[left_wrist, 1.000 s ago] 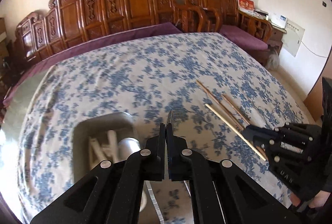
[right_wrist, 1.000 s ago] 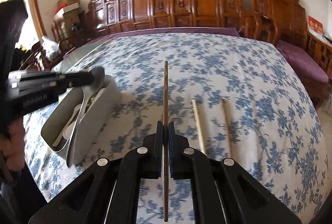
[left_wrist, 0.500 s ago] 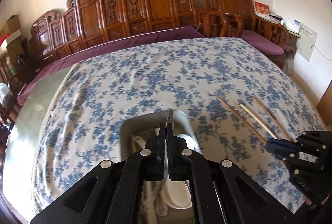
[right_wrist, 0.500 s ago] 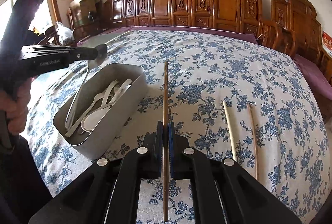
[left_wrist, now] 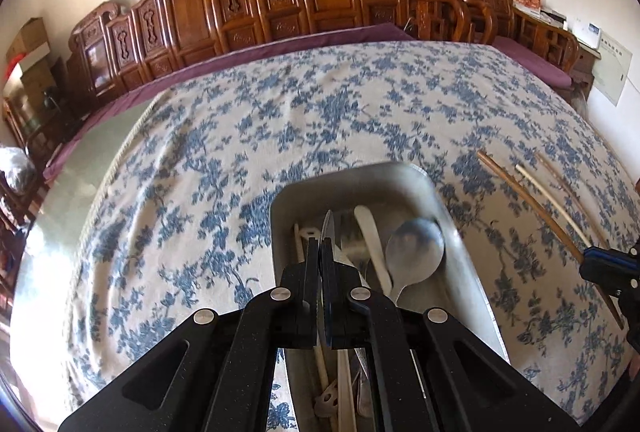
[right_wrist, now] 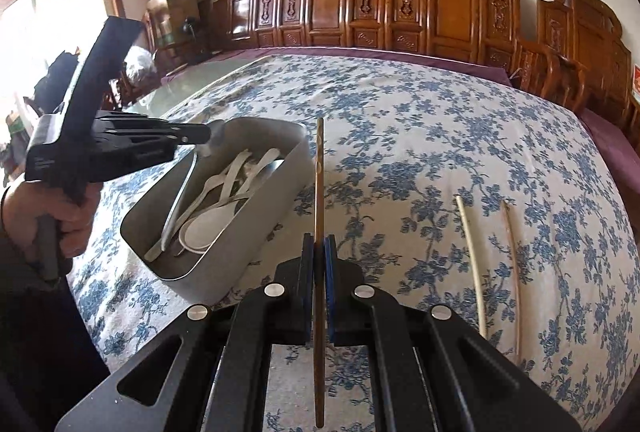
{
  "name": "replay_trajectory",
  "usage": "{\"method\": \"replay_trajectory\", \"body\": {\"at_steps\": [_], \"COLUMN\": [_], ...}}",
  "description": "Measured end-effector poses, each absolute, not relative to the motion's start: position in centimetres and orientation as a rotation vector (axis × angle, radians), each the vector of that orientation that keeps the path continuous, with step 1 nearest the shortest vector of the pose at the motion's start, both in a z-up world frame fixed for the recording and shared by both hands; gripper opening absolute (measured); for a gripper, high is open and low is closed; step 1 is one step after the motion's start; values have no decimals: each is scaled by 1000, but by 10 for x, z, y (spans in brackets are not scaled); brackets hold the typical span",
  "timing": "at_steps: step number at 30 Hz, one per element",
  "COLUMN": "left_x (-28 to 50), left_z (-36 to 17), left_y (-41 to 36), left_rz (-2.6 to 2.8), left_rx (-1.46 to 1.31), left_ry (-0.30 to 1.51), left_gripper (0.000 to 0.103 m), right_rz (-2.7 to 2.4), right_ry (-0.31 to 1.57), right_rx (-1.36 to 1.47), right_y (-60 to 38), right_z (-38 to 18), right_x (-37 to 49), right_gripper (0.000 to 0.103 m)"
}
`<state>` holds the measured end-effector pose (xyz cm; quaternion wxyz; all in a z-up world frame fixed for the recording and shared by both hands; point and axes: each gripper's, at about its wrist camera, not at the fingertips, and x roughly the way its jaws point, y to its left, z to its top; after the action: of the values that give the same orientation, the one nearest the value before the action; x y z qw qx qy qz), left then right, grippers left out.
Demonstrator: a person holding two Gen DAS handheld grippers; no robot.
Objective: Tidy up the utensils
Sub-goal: 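Carry the metal spoon into the grey tray and open the left tool, then lower the wooden chopstick into the grey tray and open the right tool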
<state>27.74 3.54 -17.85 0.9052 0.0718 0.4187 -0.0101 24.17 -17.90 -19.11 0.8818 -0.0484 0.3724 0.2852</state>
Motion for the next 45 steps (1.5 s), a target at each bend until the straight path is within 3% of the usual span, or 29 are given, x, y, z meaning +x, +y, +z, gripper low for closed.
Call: {"method": "replay_trajectory", "body": {"at_steps": [16, 45], "left_x": [283, 267], "left_z": [-192, -161], "left_y": [40, 87], "left_rz": [-45, 34], "left_rx": [89, 9], "left_ry": [897, 807], "left_gripper": [1, 2], "right_rz": [602, 664], "right_ry": [795, 849], "right_rx": [-101, 75], "right_y": [-164, -90], "right_z": [-195, -194], "right_x": [238, 254], "right_gripper": [6, 6]}}
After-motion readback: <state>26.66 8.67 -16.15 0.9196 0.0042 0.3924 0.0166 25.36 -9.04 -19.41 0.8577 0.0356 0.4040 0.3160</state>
